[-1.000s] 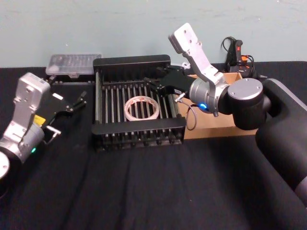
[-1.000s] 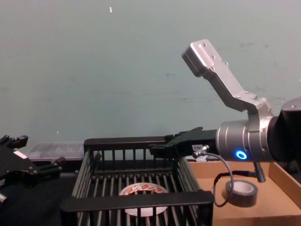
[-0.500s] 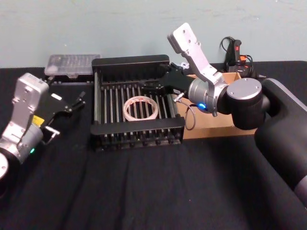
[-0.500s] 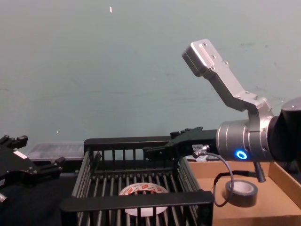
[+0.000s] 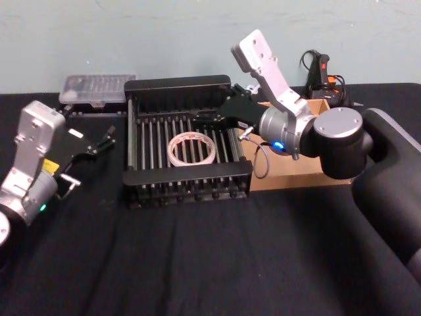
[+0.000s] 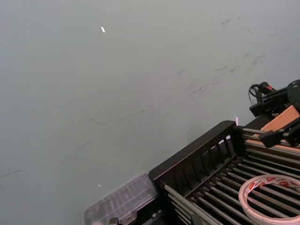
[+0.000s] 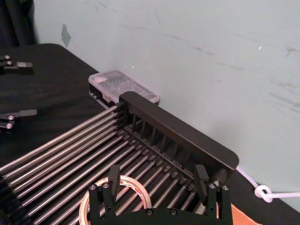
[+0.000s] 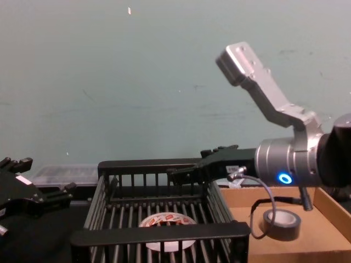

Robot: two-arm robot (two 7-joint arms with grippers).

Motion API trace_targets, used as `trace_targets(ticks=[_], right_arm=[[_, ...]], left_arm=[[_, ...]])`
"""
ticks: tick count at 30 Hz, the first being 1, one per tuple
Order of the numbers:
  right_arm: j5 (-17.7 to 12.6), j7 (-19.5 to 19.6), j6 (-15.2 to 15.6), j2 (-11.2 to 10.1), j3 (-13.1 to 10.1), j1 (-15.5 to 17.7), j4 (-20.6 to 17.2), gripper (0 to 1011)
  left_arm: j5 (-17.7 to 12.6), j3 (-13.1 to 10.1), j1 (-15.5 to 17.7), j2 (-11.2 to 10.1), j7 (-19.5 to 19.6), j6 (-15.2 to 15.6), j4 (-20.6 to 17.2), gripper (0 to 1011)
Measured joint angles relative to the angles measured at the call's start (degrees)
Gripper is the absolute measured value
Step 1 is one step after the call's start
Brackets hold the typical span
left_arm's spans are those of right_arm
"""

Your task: Pick up the white tape and place it into the black box , Pick up the silver tape and place it into the brown box.

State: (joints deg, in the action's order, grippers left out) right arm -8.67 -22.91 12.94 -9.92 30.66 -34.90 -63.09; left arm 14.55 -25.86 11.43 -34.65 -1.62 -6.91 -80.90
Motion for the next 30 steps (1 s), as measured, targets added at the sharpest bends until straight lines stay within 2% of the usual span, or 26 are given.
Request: trace_targets(ticks=[8, 11, 15, 24, 30], right_arm=[[-0.6, 0.0, 0.2, -2.4, -2.5, 3.5, -6.1, 1002], [-1.2, 0.7, 0.3, -3.9, -4.2, 5.6, -9.6, 1002], [-1.7, 1.6, 0.0, -5.1, -5.8, 7.5, -12.1, 1002], [-1.5, 6.4, -3.1, -8.2, -11.2, 14.7, -18.9, 1002], [0.2, 9.1, -5.0, -8.9, -13.3, 18.0, -20.1, 1002]], left_arm=[[0.0, 0.0, 0.0, 0.0, 0.0, 0.0, 0.0, 1001], [0.0, 0.0, 0.0, 0.0, 0.0, 0.0, 0.0, 1001], [0.0, 0.0, 0.0, 0.0, 0.0, 0.0, 0.0, 1001], [0.0, 0.0, 0.0, 0.0, 0.0, 0.0, 0.0, 1001], [0.0, 0.0, 0.0, 0.0, 0.0, 0.0, 0.0, 1001]])
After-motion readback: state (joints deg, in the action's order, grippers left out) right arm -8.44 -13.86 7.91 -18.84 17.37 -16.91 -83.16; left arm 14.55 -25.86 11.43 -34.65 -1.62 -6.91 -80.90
